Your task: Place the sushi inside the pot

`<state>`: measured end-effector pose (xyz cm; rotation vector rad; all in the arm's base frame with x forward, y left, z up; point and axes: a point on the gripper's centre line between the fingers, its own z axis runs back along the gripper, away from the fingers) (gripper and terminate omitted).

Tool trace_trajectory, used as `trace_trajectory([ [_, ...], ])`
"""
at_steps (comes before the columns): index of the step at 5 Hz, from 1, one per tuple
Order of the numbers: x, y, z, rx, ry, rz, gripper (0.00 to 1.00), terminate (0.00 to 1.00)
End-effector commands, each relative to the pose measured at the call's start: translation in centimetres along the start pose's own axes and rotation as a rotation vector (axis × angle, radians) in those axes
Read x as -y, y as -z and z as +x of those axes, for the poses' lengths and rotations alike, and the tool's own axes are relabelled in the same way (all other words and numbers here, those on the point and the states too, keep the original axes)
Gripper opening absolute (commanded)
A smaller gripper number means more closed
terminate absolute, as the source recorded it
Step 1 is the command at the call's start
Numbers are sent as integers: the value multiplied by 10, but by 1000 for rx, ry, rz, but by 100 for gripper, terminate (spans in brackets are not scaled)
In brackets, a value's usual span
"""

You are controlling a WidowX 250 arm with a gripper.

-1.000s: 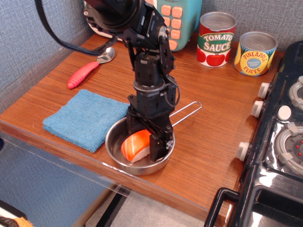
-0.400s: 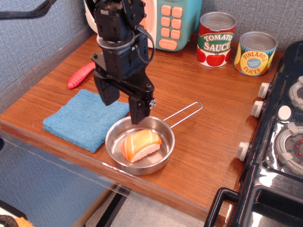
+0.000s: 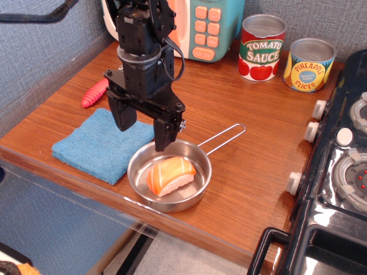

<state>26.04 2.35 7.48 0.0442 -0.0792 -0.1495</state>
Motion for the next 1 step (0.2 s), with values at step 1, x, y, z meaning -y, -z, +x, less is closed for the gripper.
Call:
trace_trajectory([
  [1, 2, -9, -1, 28, 6, 9, 100, 100],
])
